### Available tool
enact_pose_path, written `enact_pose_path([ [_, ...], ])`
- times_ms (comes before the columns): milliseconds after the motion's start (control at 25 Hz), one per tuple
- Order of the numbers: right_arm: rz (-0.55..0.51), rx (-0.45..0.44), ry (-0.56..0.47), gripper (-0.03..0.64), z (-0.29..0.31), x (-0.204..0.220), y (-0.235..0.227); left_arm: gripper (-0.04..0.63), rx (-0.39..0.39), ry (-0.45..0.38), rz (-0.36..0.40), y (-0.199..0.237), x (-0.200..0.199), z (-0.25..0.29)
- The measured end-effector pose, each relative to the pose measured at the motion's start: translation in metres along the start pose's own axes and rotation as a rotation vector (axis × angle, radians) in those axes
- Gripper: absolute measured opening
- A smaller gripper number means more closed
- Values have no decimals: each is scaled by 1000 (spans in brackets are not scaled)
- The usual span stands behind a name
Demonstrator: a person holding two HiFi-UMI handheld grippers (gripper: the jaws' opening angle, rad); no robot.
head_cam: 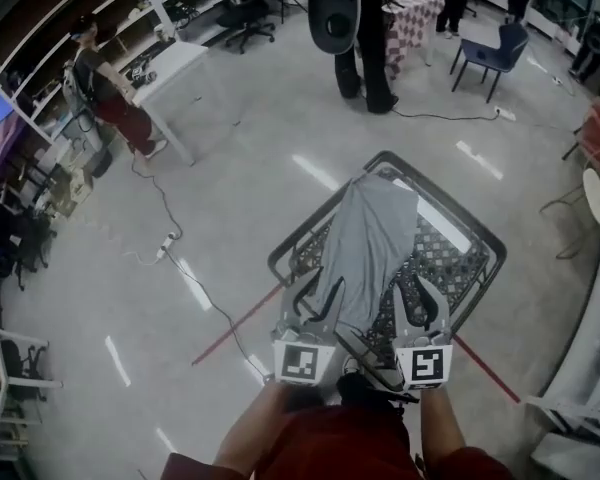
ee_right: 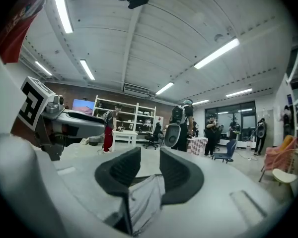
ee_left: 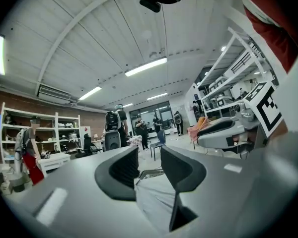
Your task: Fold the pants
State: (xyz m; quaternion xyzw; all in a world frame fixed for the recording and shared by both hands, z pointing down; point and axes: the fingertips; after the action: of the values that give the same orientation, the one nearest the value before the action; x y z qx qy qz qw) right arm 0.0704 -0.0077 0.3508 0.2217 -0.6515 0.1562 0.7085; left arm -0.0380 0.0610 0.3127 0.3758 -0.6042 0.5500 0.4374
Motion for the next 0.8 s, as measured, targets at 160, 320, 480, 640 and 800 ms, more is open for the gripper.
enact_pose_path([
  [160, -3, 88, 3, 110, 1, -1, -9, 152, 106, -48, -20, -8, 2, 21],
  [320, -36, 195, 19, 110, -1, -7, -4, 154, 239, -93, -31, -6, 8, 29],
  [480, -46, 304, 44, 110, -1, -13, 20, 155, 317, -136, -88, 14, 13, 21],
  [640, -9, 402, 44, 110, -4, -23, 49, 155, 395, -152, -111, 33, 15, 9],
  [800, -45, 459, 73, 110, -9, -16, 62, 155, 476, -161, -55, 38, 33, -2],
])
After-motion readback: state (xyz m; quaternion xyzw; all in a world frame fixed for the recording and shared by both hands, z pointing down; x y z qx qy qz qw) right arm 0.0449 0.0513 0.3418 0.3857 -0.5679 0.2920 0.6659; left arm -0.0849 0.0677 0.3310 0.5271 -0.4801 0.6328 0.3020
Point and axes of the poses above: the fingertips, and each gripper's own axes: z forward along the fingers, y to its left, x out of its underside
